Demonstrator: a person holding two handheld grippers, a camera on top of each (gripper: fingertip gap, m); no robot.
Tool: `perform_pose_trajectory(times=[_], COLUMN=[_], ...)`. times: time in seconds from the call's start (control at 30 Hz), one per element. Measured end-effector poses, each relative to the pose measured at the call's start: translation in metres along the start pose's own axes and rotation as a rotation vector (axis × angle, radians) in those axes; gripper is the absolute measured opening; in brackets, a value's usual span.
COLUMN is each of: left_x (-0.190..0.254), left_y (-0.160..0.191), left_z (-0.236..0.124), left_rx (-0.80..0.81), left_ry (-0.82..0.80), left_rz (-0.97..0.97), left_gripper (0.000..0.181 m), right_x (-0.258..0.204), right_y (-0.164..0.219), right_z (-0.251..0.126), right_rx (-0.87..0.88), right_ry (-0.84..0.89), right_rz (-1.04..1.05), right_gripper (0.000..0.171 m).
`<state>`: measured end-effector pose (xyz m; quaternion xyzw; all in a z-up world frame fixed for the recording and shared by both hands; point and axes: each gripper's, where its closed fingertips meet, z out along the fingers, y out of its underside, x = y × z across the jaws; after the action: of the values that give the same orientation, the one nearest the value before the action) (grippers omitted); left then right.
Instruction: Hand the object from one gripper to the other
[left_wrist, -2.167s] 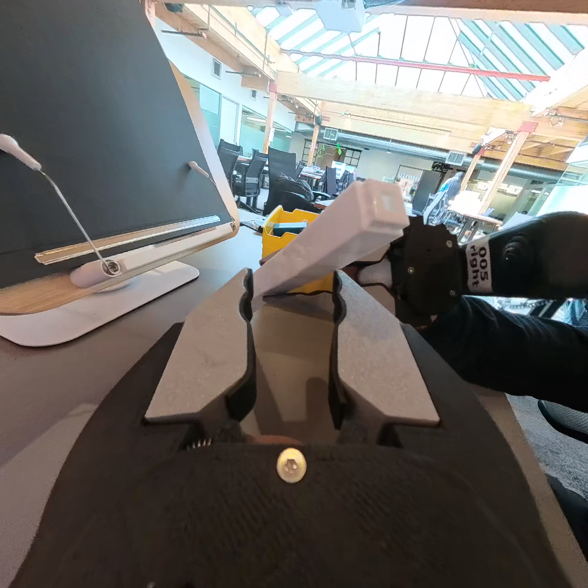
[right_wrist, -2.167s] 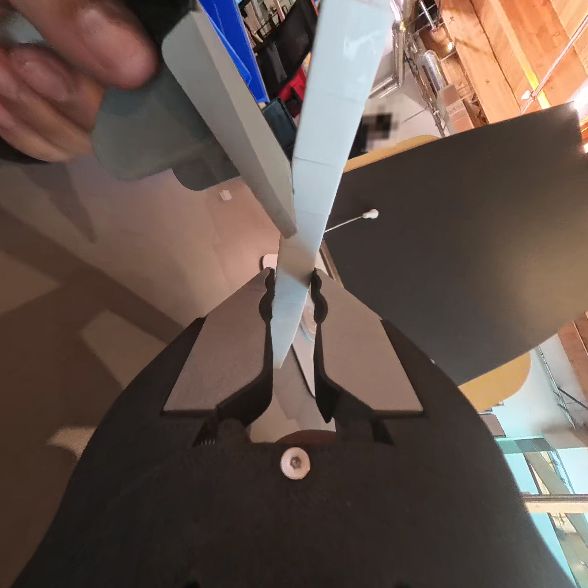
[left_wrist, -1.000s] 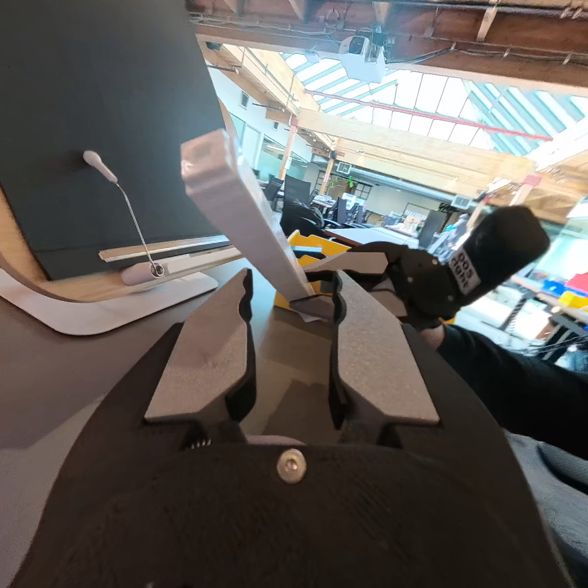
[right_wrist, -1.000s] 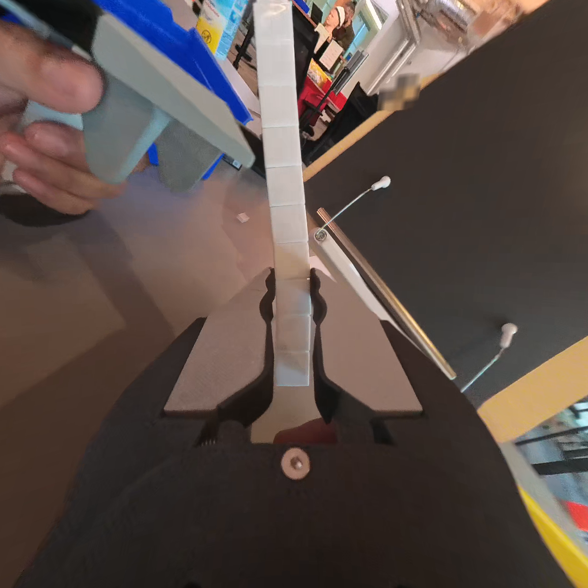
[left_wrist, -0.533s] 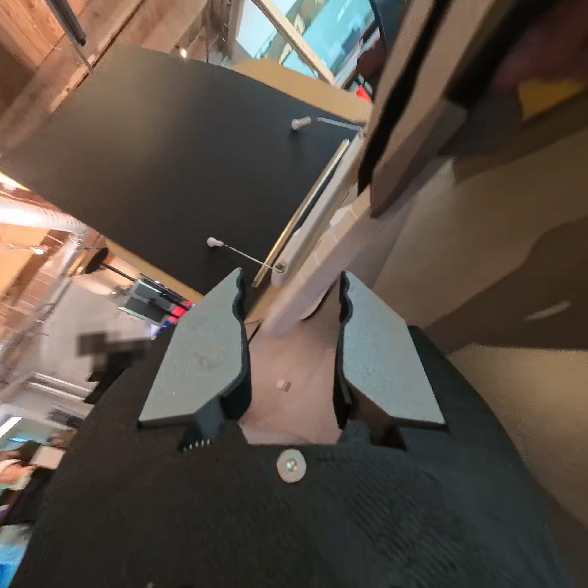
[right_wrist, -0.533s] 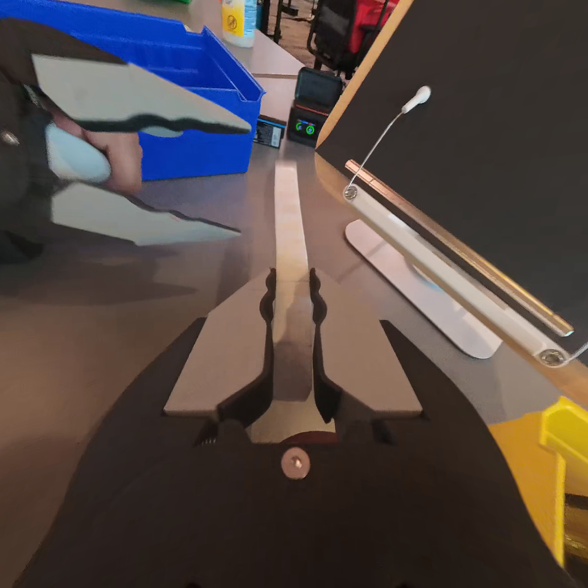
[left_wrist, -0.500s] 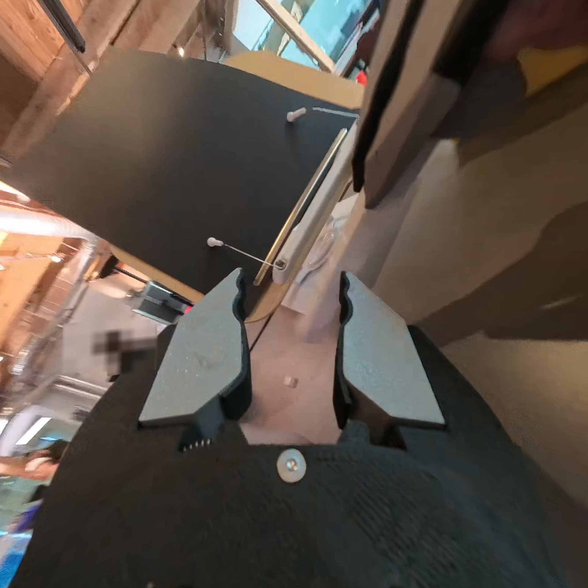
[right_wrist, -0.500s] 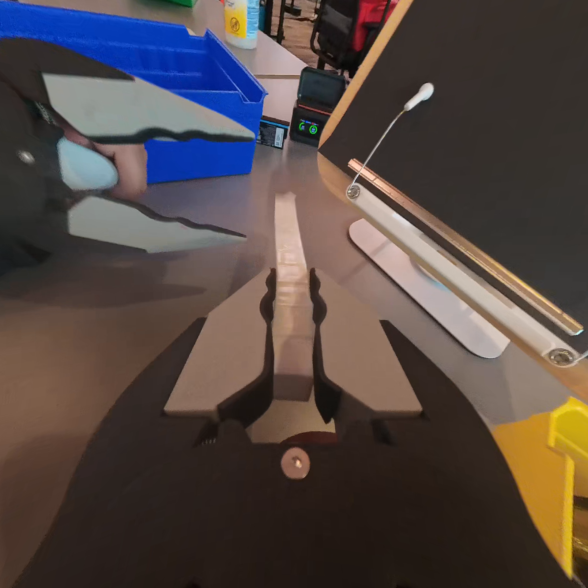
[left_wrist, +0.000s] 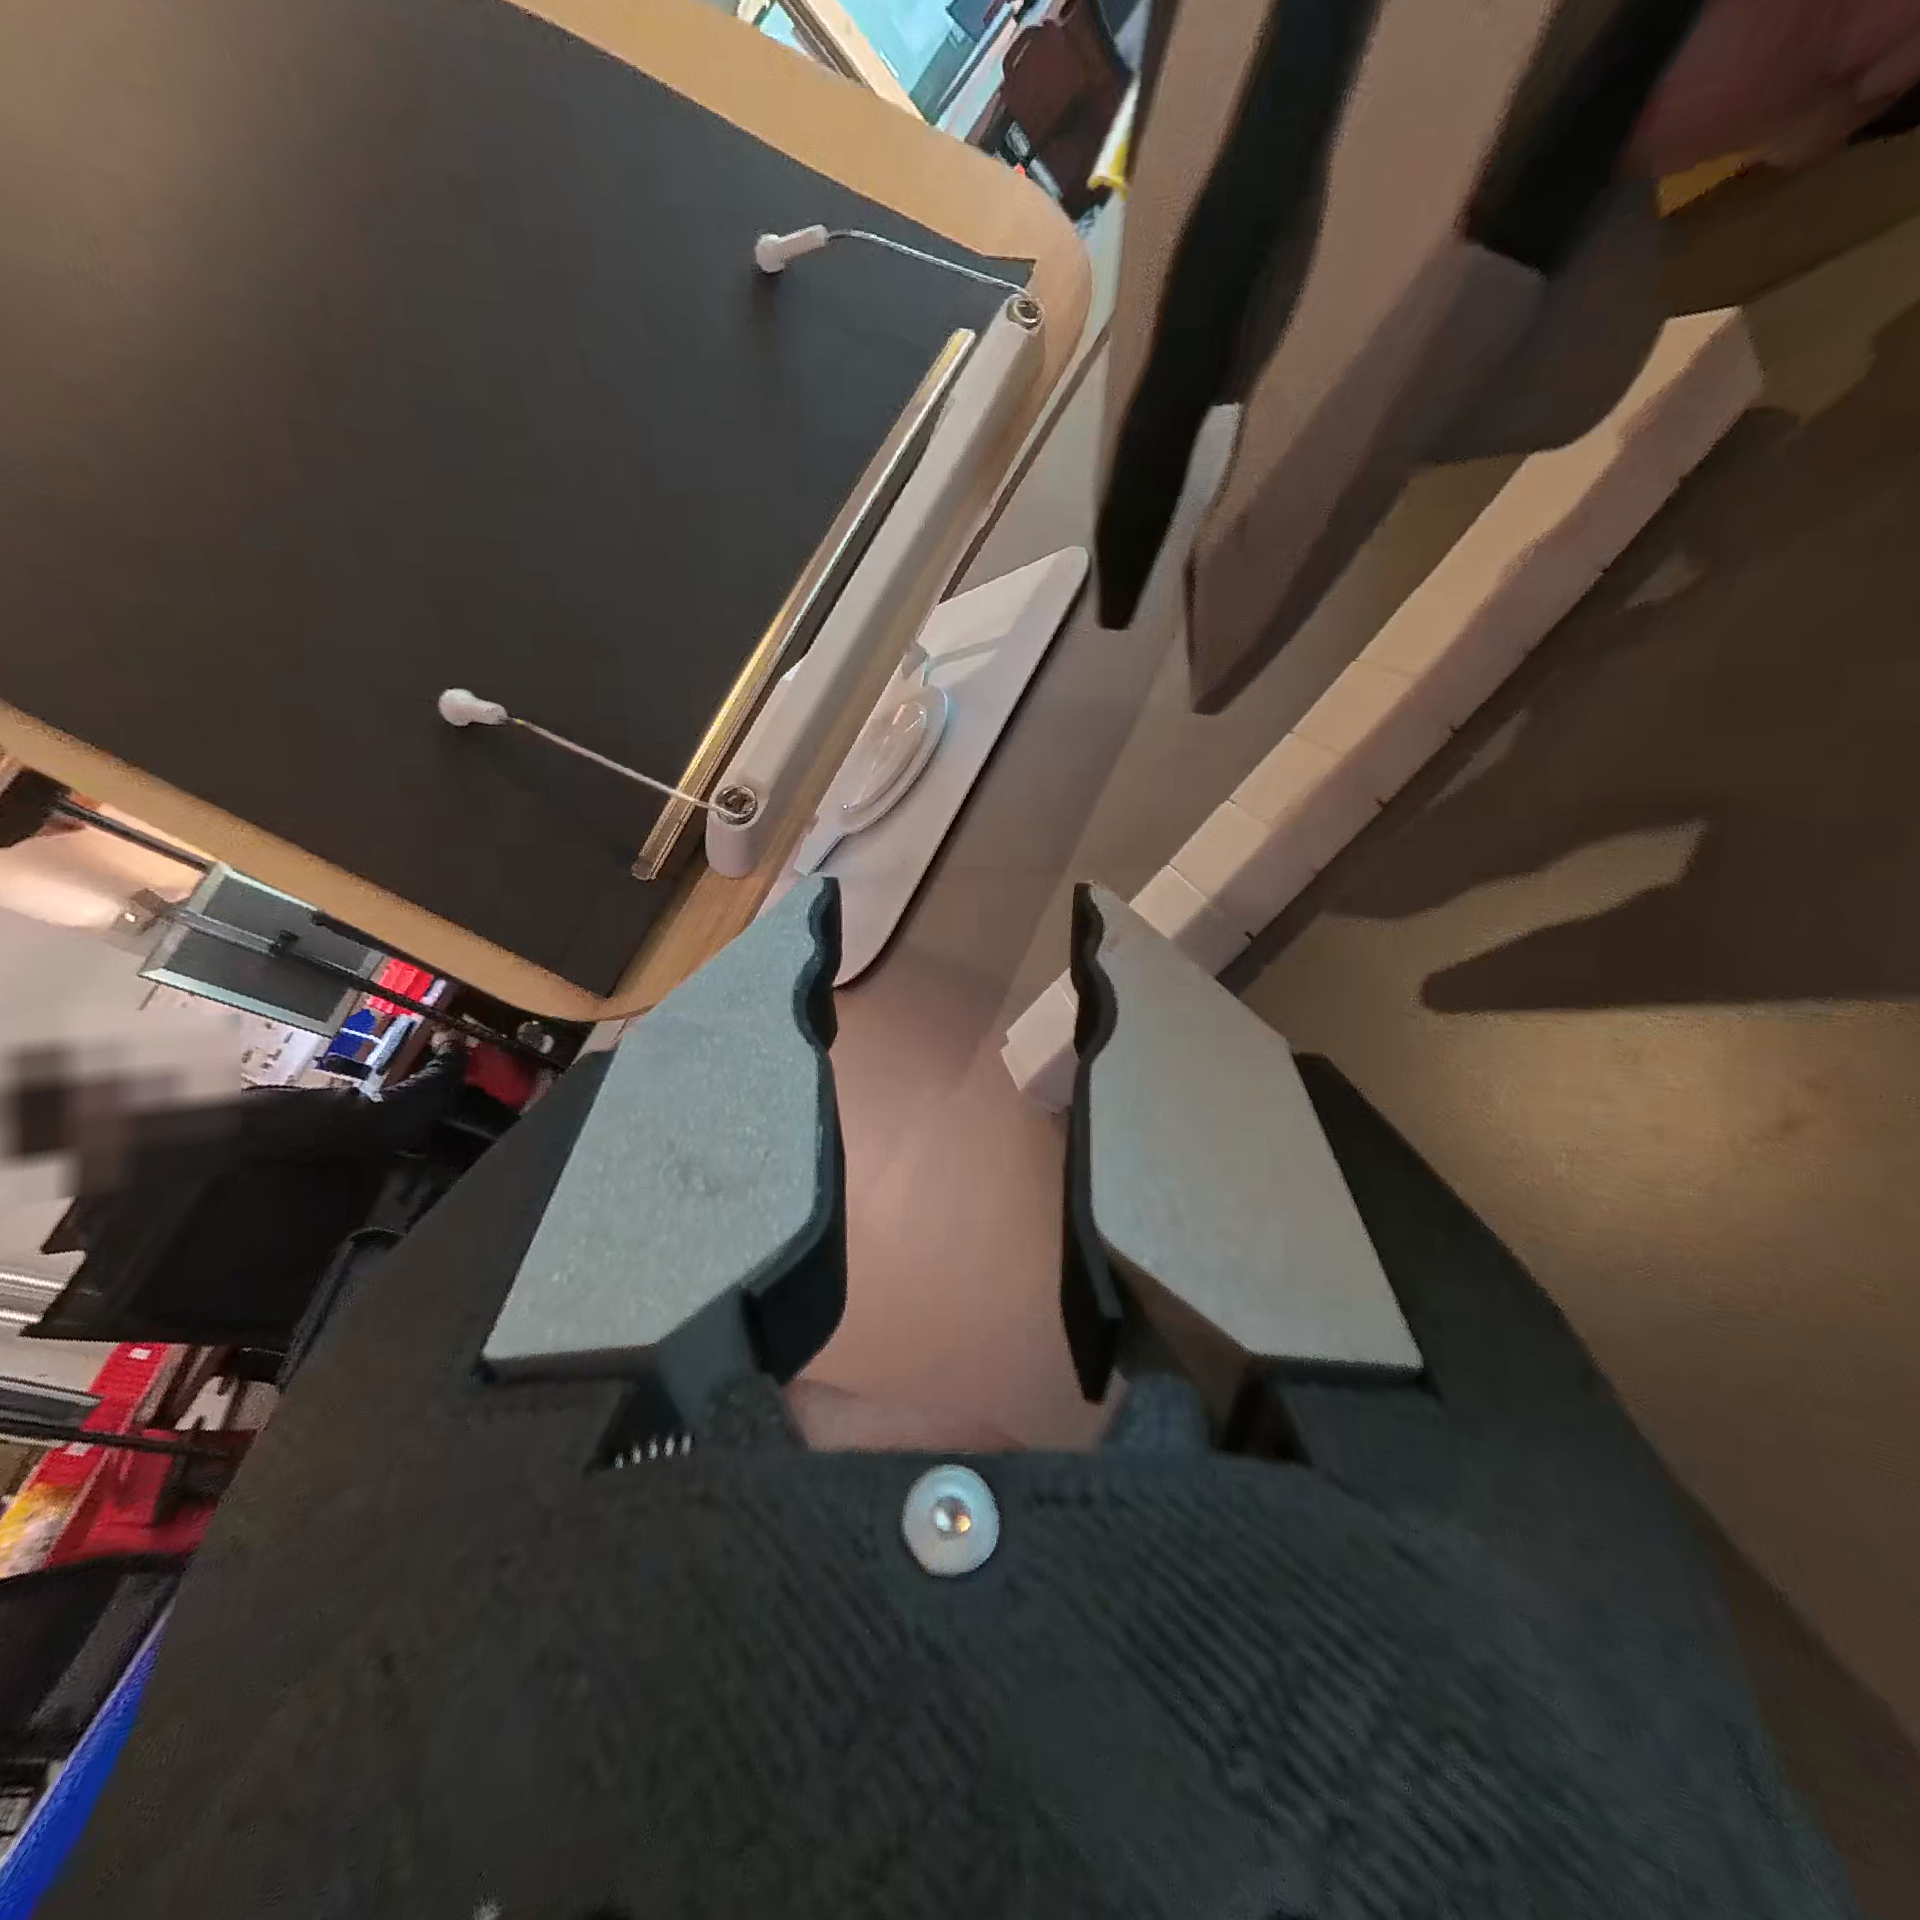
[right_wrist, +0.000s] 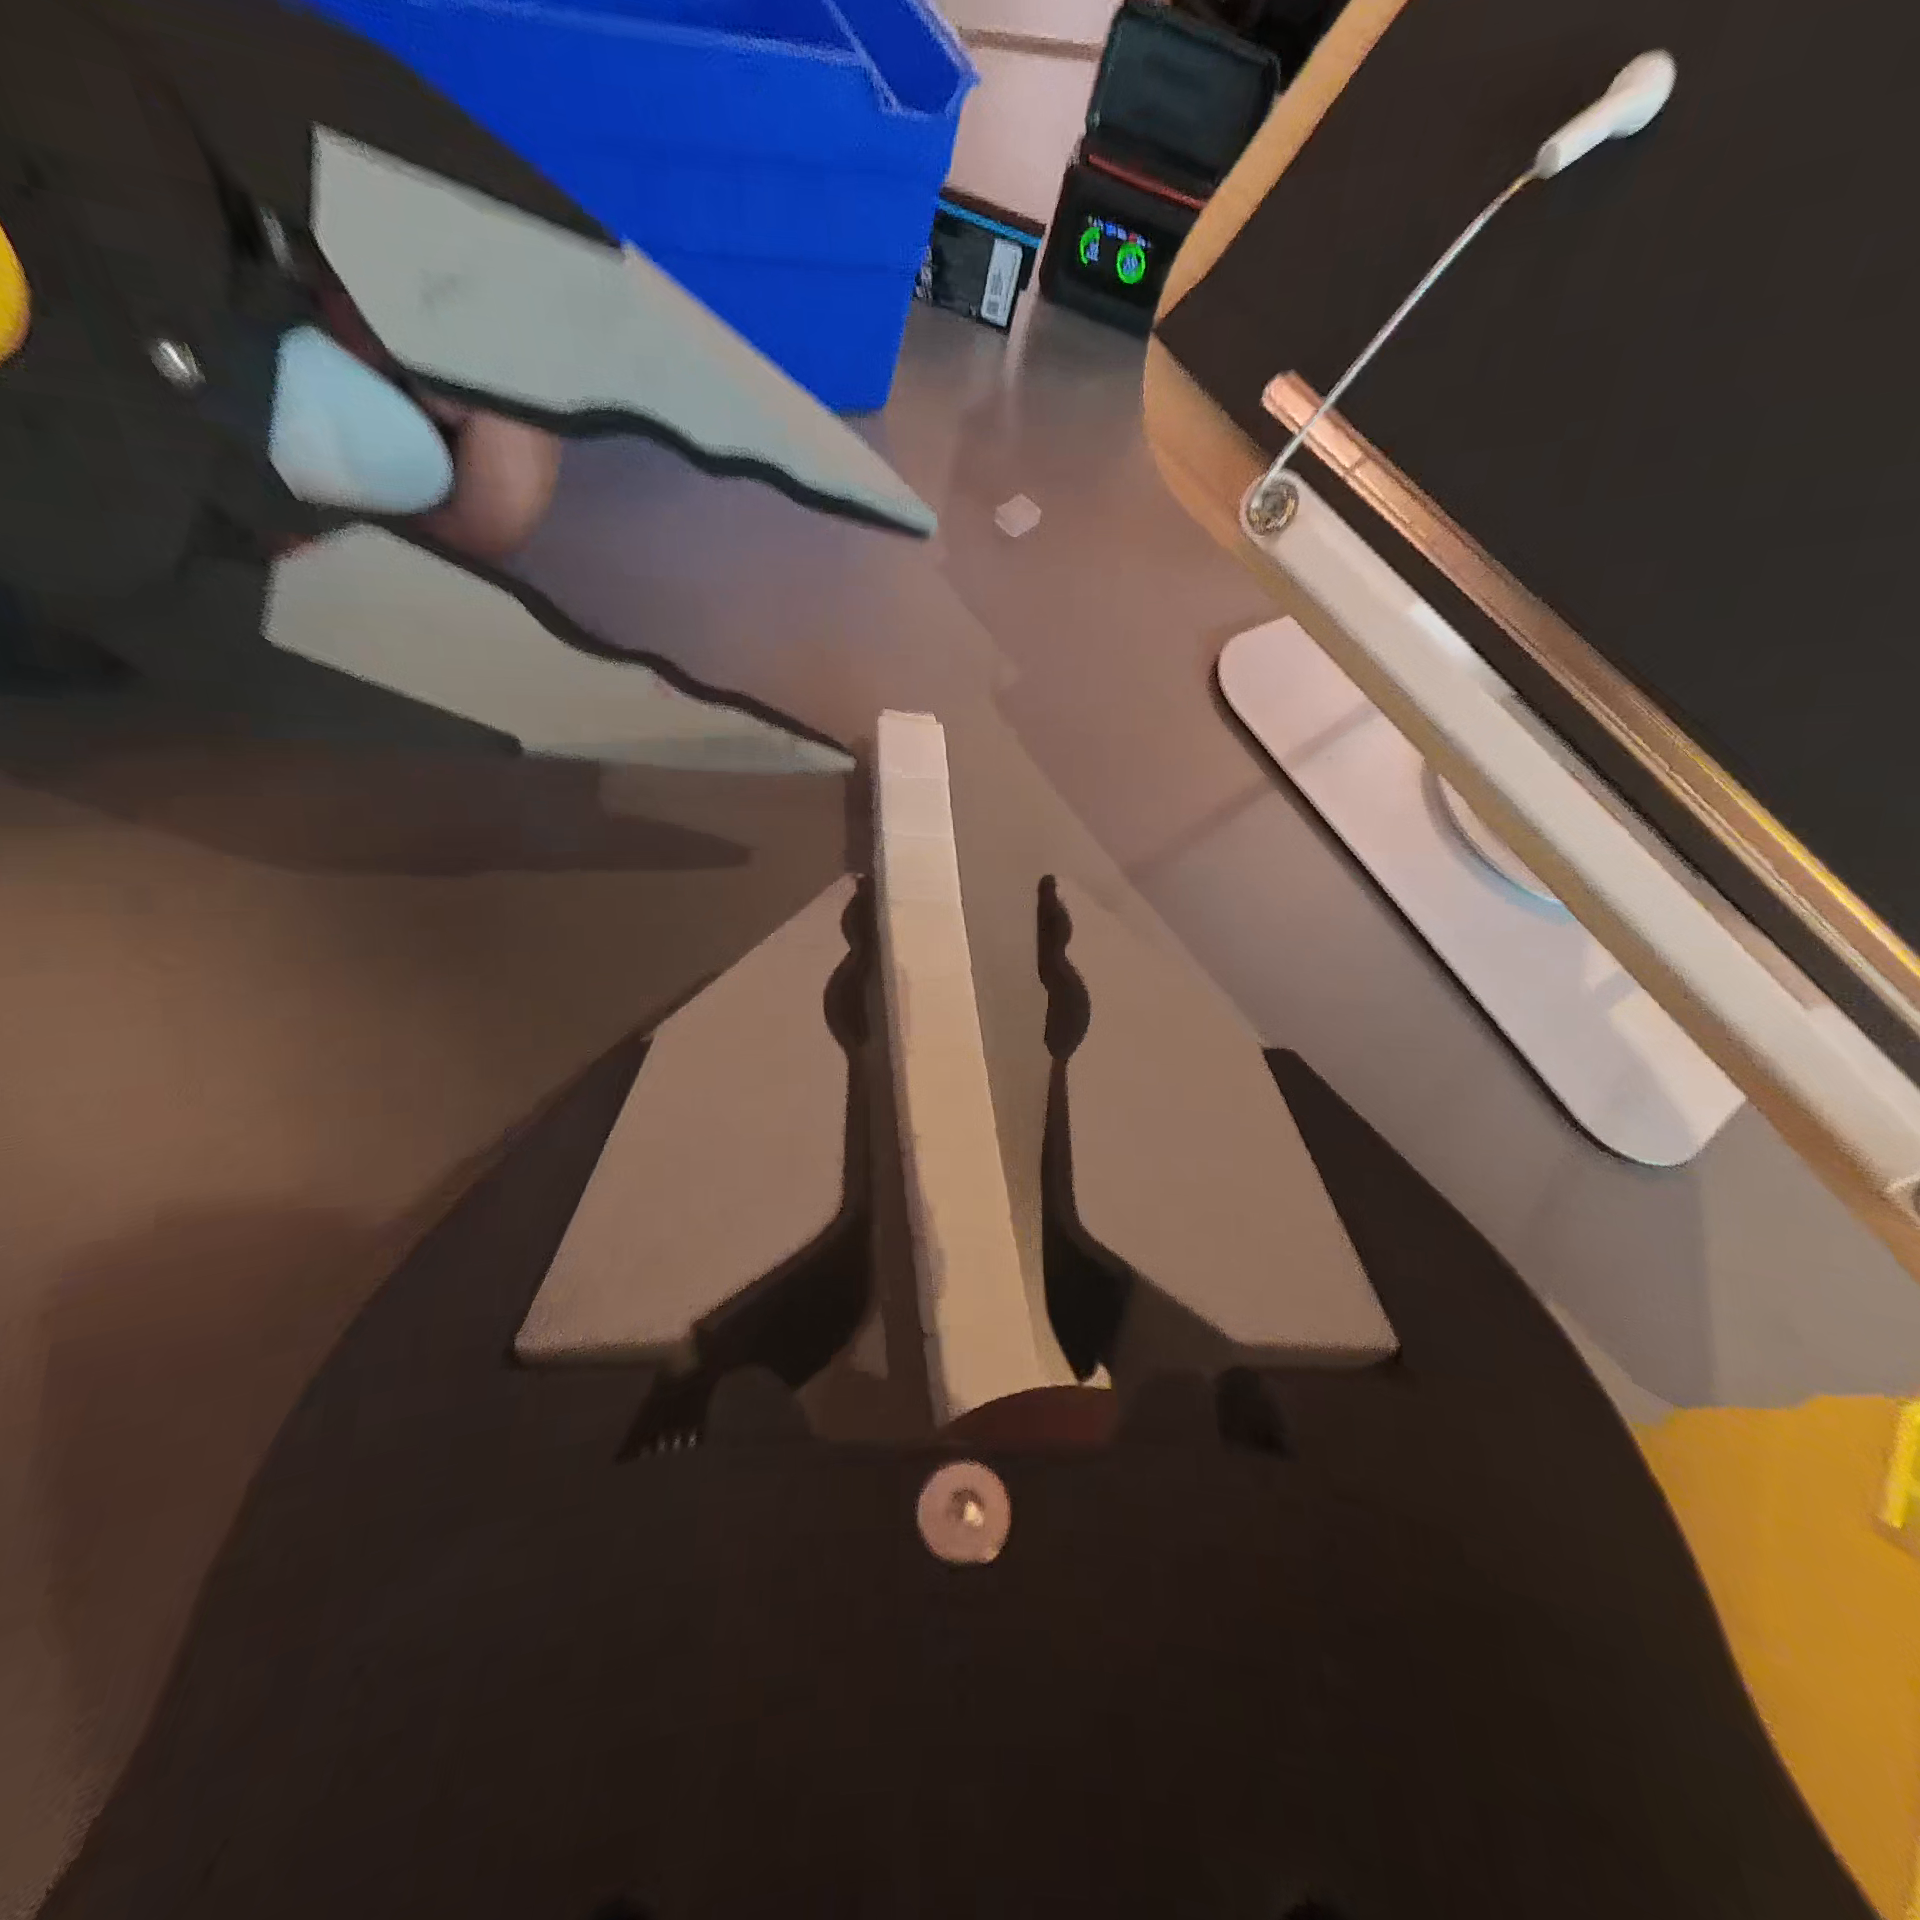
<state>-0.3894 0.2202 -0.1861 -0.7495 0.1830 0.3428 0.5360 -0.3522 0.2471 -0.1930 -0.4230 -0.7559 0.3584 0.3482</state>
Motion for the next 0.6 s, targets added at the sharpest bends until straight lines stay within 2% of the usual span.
perform_pose_trajectory(times=[0.1, 0.23, 0.27, 0.4, 0.6], left_x=[0.001, 0.005, 0.006, 0.018, 0.030], left_y=[0.002, 0.002, 0.001, -0.002, 0.004], left_z=[0.000, 0.000, 0.000, -0.001, 0.003], left_rx=[-0.004, -0.003, -0.001, 0.013, -0.043], left_ry=[0.029, 0.052, 0.062, 0.123, 0.095], left_rz=[-0.051, -0.054, -0.054, -0.033, 0.192], left_gripper=[0.043, 0.044, 0.045, 0.048, 0.053], right_x=[0.005, -0.003, -0.003, -0.002, -0.015], right_y=[0.025, 0.057, 0.061, 0.059, 0.017], right_z=[0.010, 0.023, 0.025, 0.023, 0.006], right_rx=[-0.125, -0.272, -0.282, -0.296, -0.107], right_ry=[0.039, -0.017, -0.020, -0.033, -0.134], right_rz=[-0.044, -0.049, -0.049, -0.039, 0.031], right_gripper=[0.031, 0.033, 0.025, 0.019, 0.018])
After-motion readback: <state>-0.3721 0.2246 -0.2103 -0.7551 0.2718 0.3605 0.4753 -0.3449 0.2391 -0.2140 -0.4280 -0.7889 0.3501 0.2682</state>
